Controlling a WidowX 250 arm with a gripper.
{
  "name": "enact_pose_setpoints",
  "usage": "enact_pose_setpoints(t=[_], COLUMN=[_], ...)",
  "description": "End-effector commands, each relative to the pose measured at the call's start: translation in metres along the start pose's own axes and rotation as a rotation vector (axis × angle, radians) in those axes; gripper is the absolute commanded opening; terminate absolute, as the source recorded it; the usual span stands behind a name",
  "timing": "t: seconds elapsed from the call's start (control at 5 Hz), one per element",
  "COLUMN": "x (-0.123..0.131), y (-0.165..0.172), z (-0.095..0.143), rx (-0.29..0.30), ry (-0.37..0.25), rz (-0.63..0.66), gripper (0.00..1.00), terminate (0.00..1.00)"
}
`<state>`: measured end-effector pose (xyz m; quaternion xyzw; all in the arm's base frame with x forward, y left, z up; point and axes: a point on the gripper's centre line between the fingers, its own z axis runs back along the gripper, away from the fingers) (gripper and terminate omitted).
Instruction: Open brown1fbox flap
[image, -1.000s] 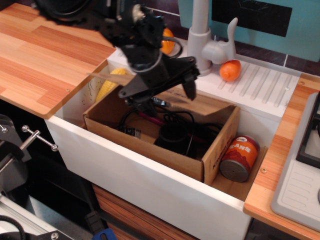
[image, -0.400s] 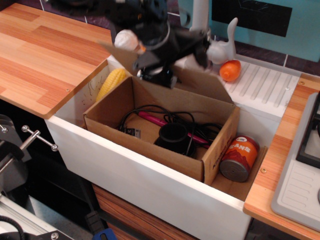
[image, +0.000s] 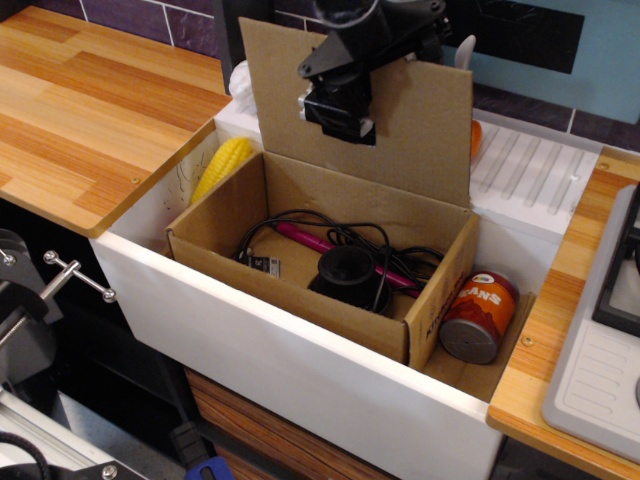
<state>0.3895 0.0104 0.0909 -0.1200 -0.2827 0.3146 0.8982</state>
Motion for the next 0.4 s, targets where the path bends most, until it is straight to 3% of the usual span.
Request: enact_pose_setpoints(t=[0.0,0.2], x=[0.0351,0.0413], y=[-0.0326,-0.0398], z=[0.0009,-0.0026], rx=[-0.049,-0.048], ry=[-0.085,-0.065], rz=[-0.133,-0.140], gripper=[1.00,1.00], terminate=[0.00,1.00])
